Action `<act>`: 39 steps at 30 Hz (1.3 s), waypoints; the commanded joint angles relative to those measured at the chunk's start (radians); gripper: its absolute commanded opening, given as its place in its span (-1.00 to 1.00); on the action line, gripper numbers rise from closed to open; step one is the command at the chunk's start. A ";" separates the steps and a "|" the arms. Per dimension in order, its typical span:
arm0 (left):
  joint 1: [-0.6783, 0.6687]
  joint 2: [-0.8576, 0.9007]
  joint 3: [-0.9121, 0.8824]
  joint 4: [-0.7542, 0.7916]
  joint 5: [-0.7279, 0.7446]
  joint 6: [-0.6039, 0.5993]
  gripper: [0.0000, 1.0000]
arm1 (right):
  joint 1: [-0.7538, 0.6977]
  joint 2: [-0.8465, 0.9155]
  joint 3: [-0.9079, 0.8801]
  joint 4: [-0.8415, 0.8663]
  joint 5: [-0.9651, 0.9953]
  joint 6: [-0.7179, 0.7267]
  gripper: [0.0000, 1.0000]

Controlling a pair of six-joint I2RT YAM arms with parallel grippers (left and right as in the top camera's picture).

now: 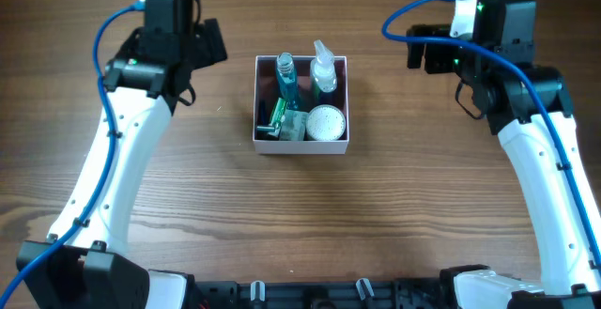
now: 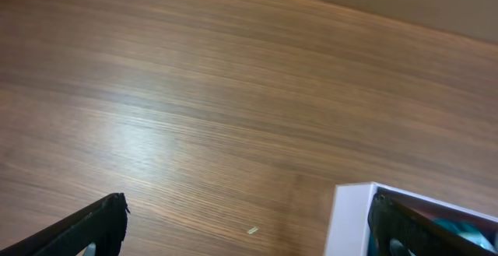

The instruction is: Pack container

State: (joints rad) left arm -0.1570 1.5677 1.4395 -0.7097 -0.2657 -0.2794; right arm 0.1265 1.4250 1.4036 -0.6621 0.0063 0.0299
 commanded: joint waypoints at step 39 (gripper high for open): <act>0.023 -1.141 -0.613 -0.121 0.153 -0.047 1.00 | 0.005 -1.016 -0.616 -0.176 0.053 0.187 1.00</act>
State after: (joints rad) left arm -0.1410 0.4225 0.8410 -0.8333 -0.1291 -0.3130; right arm 0.1291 0.4183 0.7944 -0.8371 0.0387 0.2035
